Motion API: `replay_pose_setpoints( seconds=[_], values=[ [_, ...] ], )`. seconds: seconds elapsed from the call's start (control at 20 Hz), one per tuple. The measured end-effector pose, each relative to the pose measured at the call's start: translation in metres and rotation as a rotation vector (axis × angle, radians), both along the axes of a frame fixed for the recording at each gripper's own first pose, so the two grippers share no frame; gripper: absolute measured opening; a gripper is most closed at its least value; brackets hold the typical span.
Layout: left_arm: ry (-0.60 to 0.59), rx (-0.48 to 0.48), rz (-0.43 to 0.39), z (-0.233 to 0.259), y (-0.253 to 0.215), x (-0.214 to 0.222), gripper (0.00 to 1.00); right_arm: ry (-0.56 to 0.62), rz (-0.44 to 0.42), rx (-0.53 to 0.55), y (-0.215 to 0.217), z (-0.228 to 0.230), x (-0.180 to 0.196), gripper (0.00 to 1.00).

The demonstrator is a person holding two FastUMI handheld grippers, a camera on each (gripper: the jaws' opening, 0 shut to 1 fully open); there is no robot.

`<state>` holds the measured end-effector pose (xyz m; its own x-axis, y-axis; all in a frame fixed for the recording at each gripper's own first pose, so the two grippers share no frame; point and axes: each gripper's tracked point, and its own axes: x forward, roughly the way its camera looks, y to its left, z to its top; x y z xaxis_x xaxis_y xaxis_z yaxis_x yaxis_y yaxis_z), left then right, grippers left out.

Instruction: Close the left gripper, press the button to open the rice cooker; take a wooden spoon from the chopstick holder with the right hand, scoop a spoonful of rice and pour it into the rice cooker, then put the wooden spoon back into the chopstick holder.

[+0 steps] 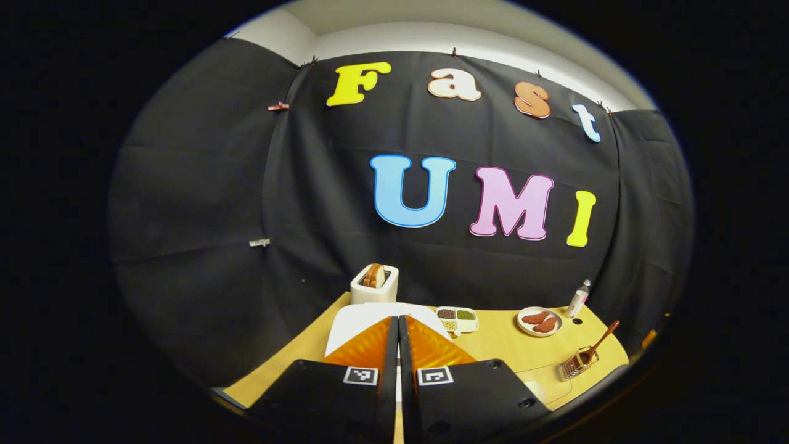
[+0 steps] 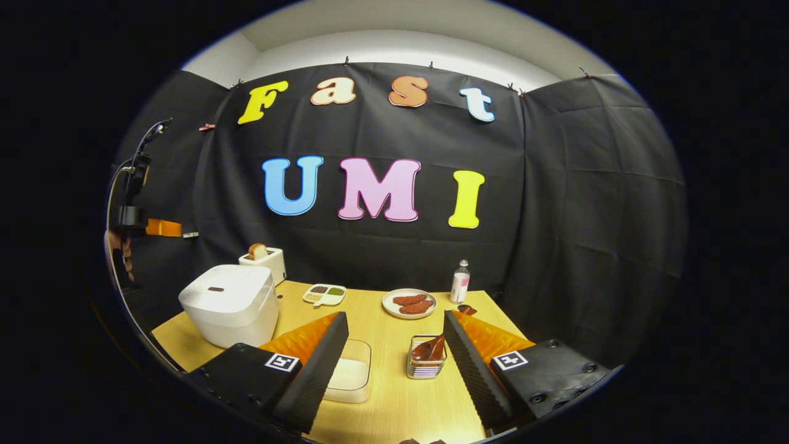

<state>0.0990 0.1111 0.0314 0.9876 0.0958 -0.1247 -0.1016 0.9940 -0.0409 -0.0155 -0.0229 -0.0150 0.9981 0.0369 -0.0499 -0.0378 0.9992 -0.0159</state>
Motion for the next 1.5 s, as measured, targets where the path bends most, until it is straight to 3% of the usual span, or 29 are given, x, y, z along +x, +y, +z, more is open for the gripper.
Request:
replay_pose_setpoints(
  seconds=[0.1, 0.4, 0.8, 1.15, 1.5],
  values=[
    [0.040, -0.019, -0.044, -0.016, 0.002, 0.017, 0.08, 0.019, -0.001, -0.005, -0.003, -0.004, -0.003, 0.98],
    [0.237, -0.044, -0.080, -0.084, 0.014, 0.064, 0.06, 0.058, -0.031, 0.028, -0.015, -0.016, -0.007, 0.98],
    [0.393, -0.092, -0.067, -0.143, 0.029, 0.088, 0.05, 0.090, -0.074, 0.044, -0.029, -0.028, -0.010, 0.98],
    [0.436, -0.038, -0.070, -0.152, 0.028, 0.084, 0.06, 0.096, -0.083, 0.047, -0.033, -0.031, -0.010, 0.98],
    [0.436, -0.053, -0.069, -0.153, 0.027, 0.083, 0.06, 0.100, -0.075, 0.052, -0.032, -0.032, -0.013, 0.98]
  ],
)
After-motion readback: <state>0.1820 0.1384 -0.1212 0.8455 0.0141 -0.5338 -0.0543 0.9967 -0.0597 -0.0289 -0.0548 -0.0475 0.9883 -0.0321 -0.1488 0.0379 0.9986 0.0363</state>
